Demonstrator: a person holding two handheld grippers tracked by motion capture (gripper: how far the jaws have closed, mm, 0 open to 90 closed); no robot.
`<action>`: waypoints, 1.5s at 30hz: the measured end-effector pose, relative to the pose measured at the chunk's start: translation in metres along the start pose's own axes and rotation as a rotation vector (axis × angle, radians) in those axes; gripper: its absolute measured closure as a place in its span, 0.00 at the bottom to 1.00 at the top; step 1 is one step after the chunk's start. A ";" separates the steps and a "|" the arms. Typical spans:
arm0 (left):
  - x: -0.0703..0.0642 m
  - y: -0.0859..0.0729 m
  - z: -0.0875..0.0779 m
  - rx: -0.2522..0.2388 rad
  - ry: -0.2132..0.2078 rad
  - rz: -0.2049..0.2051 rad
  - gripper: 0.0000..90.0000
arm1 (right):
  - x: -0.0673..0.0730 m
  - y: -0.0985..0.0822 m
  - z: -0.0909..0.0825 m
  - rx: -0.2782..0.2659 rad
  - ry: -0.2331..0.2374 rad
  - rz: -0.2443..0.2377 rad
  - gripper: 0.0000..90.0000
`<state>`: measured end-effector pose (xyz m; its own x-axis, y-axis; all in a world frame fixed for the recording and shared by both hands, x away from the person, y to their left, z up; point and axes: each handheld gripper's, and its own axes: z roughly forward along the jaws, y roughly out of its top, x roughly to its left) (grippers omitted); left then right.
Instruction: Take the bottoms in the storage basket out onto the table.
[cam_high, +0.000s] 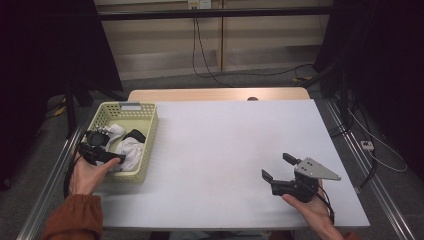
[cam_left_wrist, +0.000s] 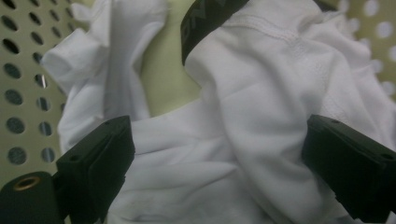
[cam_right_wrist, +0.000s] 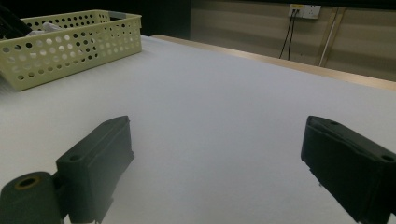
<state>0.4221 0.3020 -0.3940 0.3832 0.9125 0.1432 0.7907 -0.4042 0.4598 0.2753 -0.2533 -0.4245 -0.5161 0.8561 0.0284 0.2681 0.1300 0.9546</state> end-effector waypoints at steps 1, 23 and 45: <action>0.002 -0.002 0.002 0.001 0.008 -0.014 0.09 | 0.000 0.000 0.000 0.001 0.000 0.001 0.10; 0.019 0.007 0.029 0.271 -0.133 -0.117 0.20 | 0.000 0.000 0.000 0.003 -0.003 -0.001 0.11; 0.010 0.009 0.024 0.256 -0.202 -0.109 0.80 | -0.003 0.000 -0.003 -0.003 -0.015 0.000 0.12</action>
<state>0.4452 0.3061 -0.4095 0.3563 0.9307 -0.0831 0.9167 -0.3310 0.2240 0.2746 -0.2569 -0.4234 -0.5040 0.8633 0.0245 0.2657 0.1280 0.9555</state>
